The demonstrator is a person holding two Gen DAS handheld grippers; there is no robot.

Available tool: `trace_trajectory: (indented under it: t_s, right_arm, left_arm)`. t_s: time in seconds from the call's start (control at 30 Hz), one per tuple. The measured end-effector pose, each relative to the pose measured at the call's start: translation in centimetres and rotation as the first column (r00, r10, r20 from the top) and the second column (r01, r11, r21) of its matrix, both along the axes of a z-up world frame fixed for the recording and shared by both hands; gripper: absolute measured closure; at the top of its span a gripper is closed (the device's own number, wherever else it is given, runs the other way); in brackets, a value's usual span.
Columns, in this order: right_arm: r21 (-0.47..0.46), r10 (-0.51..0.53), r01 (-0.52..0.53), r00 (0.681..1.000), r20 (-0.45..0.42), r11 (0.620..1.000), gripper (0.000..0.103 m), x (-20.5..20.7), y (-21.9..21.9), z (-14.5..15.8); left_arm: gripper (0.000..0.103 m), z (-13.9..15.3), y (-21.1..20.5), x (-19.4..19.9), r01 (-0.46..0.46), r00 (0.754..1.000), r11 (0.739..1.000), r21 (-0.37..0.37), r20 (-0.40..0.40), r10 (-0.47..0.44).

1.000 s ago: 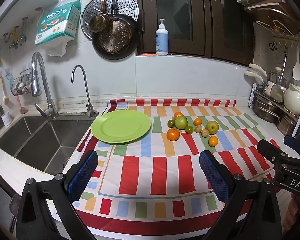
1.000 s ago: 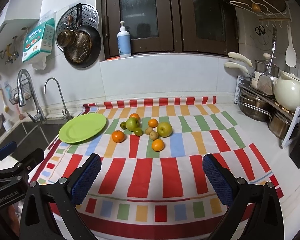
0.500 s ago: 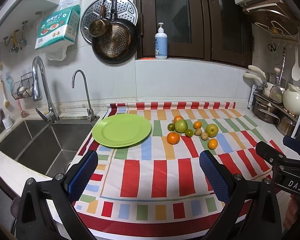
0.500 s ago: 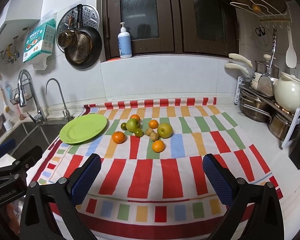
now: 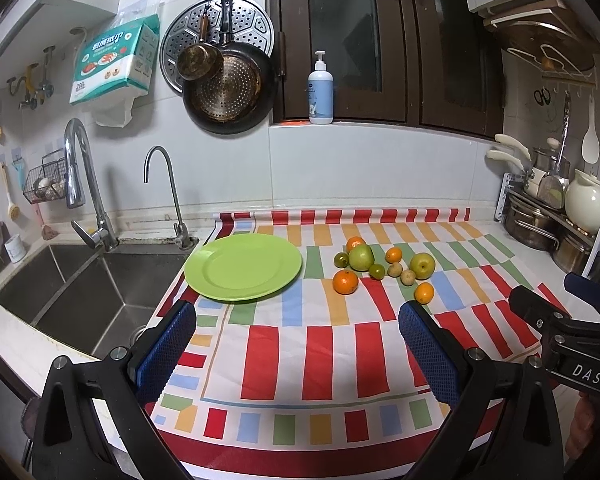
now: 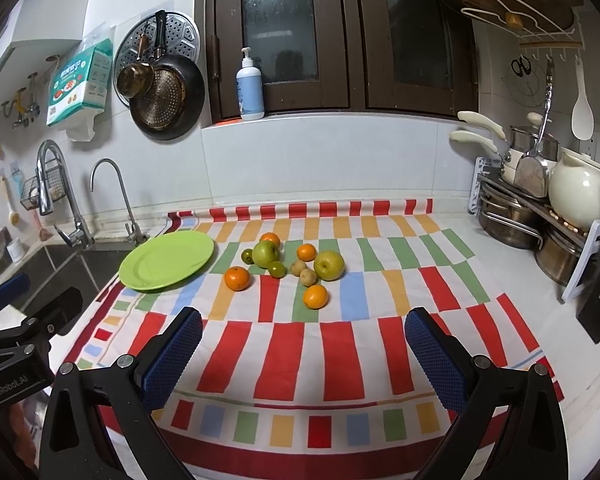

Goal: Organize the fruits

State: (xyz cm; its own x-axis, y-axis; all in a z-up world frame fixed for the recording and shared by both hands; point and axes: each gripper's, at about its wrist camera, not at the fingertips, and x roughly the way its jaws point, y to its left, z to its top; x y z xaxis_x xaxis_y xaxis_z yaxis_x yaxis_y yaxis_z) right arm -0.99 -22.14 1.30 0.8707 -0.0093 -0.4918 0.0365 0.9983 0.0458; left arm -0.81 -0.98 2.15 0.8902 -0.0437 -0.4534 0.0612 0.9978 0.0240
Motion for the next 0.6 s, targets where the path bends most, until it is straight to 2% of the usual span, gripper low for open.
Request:
trace_trajectory:
  t_s: [0.6]
  right_arm:
    - [-0.009, 0.0, 0.0, 1.0, -0.002, 1.0, 0.001, 0.3, 0.1, 0.1]
  left_arm:
    - [0.0, 0.1, -0.3, 1.0, 0.016, 1.0, 1.0, 0.0, -0.004, -0.016]
